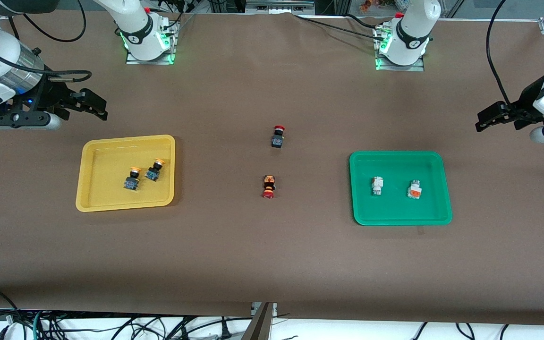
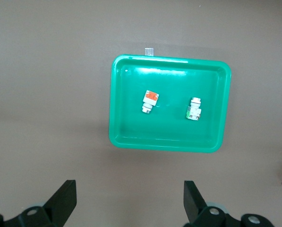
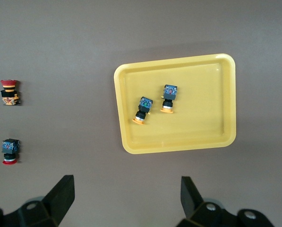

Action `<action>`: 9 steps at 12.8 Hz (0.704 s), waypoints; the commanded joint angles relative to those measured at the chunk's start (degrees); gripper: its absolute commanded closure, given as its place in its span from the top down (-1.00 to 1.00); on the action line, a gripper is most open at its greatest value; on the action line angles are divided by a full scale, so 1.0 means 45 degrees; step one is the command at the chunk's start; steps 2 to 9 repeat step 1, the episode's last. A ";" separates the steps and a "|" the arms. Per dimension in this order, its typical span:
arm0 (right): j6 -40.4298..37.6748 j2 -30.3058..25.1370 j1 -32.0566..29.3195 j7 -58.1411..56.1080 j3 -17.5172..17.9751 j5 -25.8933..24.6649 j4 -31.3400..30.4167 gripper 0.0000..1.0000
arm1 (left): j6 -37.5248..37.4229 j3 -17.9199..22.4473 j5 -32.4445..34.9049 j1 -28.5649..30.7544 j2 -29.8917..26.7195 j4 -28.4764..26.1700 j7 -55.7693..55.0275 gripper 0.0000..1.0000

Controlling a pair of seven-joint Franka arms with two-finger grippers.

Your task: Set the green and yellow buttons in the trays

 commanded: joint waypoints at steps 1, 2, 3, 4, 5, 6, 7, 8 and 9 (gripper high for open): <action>-0.0298 0.0123 -0.0120 -0.0145 0.0163 -0.0246 0.0323 0.99 | -0.0426 -0.0023 0.0125 -0.0191 0.0234 0.0532 -0.0139 1.00; -0.0298 0.0123 -0.0120 -0.0145 0.0163 -0.0246 0.0323 0.99 | -0.0426 -0.0023 0.0125 -0.0191 0.0234 0.0532 -0.0139 1.00; -0.0298 0.0123 -0.0120 -0.0145 0.0163 -0.0246 0.0323 0.99 | -0.0426 -0.0023 0.0125 -0.0191 0.0234 0.0532 -0.0139 1.00; -0.0298 0.0123 -0.0120 -0.0145 0.0163 -0.0246 0.0323 0.99 | -0.0426 -0.0023 0.0125 -0.0191 0.0234 0.0532 -0.0139 1.00; -0.0298 0.0123 -0.0120 -0.0145 0.0163 -0.0246 0.0323 0.99 | -0.0426 -0.0023 0.0125 -0.0191 0.0234 0.0532 -0.0139 1.00; -0.0298 0.0123 -0.0120 -0.0145 0.0163 -0.0246 0.0323 0.99 | -0.0426 -0.0023 0.0125 -0.0191 0.0234 0.0532 -0.0139 1.00; -0.0298 0.0123 -0.0120 -0.0145 0.0163 -0.0246 0.0323 0.99 | -0.0426 -0.0023 0.0125 -0.0191 0.0234 0.0532 -0.0139 1.00; -0.0298 0.0123 -0.0120 -0.0145 0.0163 -0.0246 0.0323 0.99 | -0.0426 -0.0023 0.0125 -0.0191 0.0234 0.0532 -0.0139 1.00; -0.0298 0.0123 -0.0120 -0.0145 0.0163 -0.0246 0.0323 0.99 | -0.0426 -0.0023 0.0125 -0.0191 0.0234 0.0532 -0.0139 1.00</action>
